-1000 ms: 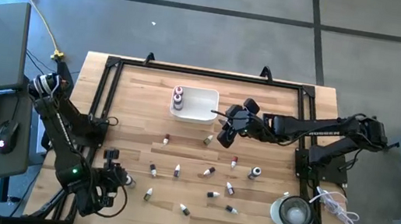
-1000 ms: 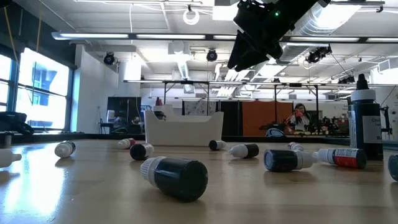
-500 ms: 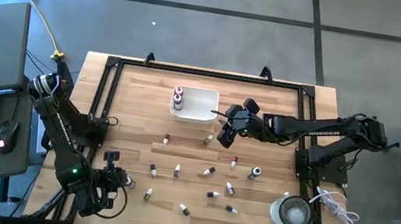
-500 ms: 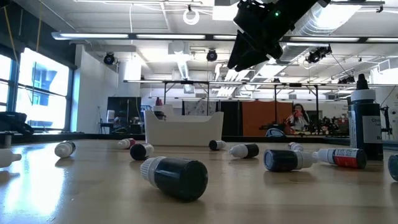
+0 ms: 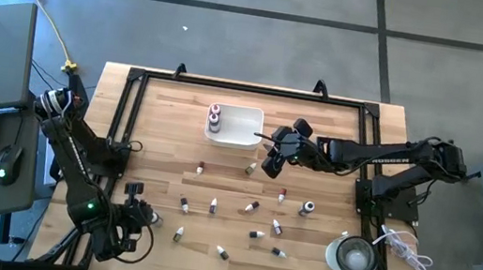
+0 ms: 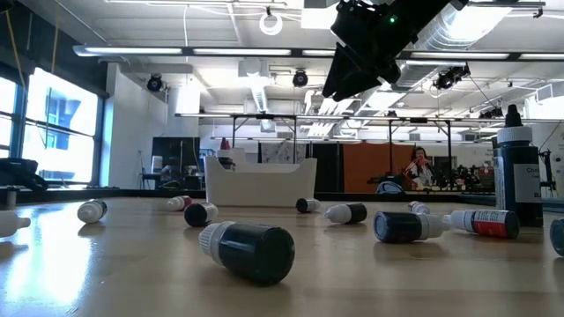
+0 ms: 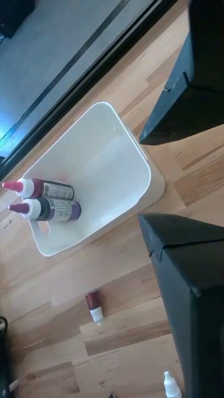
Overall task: Pick & Place food coloring
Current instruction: Put the large blue food coloring bottle into the white bin
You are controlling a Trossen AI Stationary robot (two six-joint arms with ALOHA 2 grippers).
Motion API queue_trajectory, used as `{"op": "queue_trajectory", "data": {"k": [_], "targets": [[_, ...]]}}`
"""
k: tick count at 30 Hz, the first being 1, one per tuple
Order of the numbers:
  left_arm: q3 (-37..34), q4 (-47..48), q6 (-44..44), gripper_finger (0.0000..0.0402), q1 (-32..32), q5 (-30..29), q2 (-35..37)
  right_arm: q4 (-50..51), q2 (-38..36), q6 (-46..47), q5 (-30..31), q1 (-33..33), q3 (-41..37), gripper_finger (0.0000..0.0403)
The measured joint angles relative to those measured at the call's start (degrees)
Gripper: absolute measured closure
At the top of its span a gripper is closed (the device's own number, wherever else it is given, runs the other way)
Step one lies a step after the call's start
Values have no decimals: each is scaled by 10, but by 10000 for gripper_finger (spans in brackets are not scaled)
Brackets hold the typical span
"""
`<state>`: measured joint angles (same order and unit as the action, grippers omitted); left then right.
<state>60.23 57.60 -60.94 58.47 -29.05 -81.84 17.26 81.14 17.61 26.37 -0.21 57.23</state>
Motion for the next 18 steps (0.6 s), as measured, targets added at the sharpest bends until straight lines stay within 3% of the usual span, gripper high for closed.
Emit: {"op": "queue_trajectory", "data": {"k": [18], "targets": [[0, 7, 7, 291, -22, 13, -9, 0, 0, 0, -4, 0, 0, 219]]}}
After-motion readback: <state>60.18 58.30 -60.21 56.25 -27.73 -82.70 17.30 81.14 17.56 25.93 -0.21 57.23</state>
